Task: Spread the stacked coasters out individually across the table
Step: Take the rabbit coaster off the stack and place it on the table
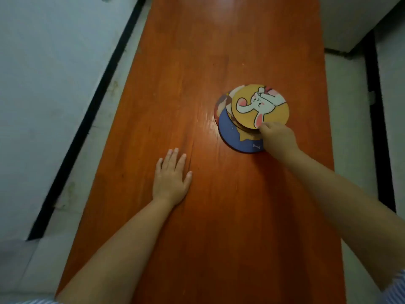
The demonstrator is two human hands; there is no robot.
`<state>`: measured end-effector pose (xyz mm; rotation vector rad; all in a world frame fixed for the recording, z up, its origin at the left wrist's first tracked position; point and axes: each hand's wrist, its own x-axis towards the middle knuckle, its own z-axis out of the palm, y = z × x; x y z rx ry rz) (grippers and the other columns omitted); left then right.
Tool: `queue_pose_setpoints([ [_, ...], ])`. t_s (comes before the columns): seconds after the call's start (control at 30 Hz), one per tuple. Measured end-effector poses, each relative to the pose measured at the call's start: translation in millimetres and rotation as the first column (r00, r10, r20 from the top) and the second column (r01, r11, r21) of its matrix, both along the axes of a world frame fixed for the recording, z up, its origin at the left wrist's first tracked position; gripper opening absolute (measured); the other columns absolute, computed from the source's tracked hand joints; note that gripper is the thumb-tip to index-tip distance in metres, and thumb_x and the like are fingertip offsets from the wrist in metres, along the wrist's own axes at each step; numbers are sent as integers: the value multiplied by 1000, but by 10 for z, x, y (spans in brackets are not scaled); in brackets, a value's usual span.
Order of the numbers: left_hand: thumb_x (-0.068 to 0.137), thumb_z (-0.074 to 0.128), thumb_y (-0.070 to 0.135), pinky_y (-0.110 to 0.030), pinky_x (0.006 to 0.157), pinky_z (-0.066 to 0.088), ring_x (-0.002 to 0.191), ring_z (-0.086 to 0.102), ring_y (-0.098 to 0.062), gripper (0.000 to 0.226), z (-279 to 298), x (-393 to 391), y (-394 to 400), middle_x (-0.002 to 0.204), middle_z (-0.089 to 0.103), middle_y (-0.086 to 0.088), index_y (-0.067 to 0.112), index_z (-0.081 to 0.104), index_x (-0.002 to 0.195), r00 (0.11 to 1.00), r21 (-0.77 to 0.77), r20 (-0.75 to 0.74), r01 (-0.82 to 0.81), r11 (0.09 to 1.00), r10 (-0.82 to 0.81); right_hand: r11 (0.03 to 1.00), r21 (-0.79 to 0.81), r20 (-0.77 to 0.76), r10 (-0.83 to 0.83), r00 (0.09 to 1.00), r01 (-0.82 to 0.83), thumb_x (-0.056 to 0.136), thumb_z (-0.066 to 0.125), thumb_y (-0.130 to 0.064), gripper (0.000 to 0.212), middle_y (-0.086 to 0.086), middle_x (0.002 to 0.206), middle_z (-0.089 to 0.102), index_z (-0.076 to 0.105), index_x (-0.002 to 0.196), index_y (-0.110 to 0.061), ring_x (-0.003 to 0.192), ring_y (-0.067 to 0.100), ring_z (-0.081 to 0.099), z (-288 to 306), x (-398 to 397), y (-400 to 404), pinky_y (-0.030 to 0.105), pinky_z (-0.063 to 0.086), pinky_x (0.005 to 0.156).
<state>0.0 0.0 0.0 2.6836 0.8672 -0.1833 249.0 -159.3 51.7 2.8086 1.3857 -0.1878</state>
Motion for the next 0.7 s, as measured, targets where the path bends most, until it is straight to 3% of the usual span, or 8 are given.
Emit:
queue_pose_setpoints([
  [0.1, 93, 36, 42, -41, 118, 7, 145, 11, -21, 56, -12, -6, 12, 156, 21, -8, 18, 26, 143, 999, 15, 32, -15, 1000, 15, 999, 32, 60, 36, 998, -38, 50, 69, 25, 29, 31, 58, 61, 62, 78, 17, 48, 38, 60, 107, -30, 24, 35, 49, 36],
  [0.2, 93, 35, 42, -41, 118, 7, 145, 11, -21, 56, -43, -19, 23, 156, 21, -8, 19, 27, 142, 999, 13, 43, -9, 1000, 8, 986, 95, 169, 122, 978, -139, 45, 79, 15, 27, 23, 53, 61, 62, 64, 8, 43, 32, 58, 218, -278, 18, 28, 44, 35],
  [0.3, 92, 37, 43, -41, 118, 8, 145, 13, -21, 56, -43, -11, 62, 155, 25, -9, 17, 30, 141, 999, 29, 50, 8, 1000, -9, 989, 83, 142, 109, 984, -122, 45, 76, 15, 26, 18, 52, 61, 65, 65, 4, 41, 31, 56, 282, -761, -171, 27, 41, 35],
  [0.37, 91, 41, 41, -42, 117, 10, 143, 18, -22, 53, -7, -29, 67, 152, 31, -9, 15, 37, 138, 997, 23, 69, 36, 999, -37, 993, -19, 67, 120, 991, -119, 58, 71, 9, 21, 17, 65, 63, 64, 76, 1, 55, 31, 59, 291, -1146, -289, 28, 34, 44],
  [0.43, 92, 44, 36, -42, 117, 13, 141, 24, -22, 47, 39, -114, 44, 148, 39, -8, 14, 44, 133, 989, -18, 117, 96, 995, -93, 979, -187, -81, 67, 994, -81, 80, 55, -1, 17, 15, 91, 63, 57, 97, -5, 78, 29, 60, 272, -1541, -373, 29, 31, 53],
  [0.5, 92, 46, 30, -42, 116, 15, 140, 28, -22, 41, 69, -303, -26, 145, 44, -6, 15, 49, 131, 973, -53, 146, 185, 981, -176, 960, -280, -174, -57, 983, 6, 86, 49, -5, 19, 12, 101, 61, 51, 105, -7, 83, 29, 61, 233, -1931, -436, 26, 26, 45],
  [0.6, 93, 46, 26, -42, 117, 15, 140, 27, -22, 39, 100, -783, -121, 146, 43, -7, 15, 50, 130, 964, -91, 153, 231, 969, -216, 931, -324, -307, -273, 912, 169, 88, 45, -2, 8, 12, 88, 61, 51, 91, -6, 64, 27, 52, 206, -2455, -399, 25, 19, 39],
  [0.7, 92, 49, 23, -43, 116, 17, 140, 28, -25, 37, 139, -1316, -91, 145, 43, -10, 12, 53, 127, 967, -107, 152, 220, 970, -203, 904, -311, -516, -419, 747, 292, 91, 42, -2, 39, 6, 57, 38, 30, 56, -15, 46, 17, 30, 177, -2850, -245, 26, 19, 41],
])
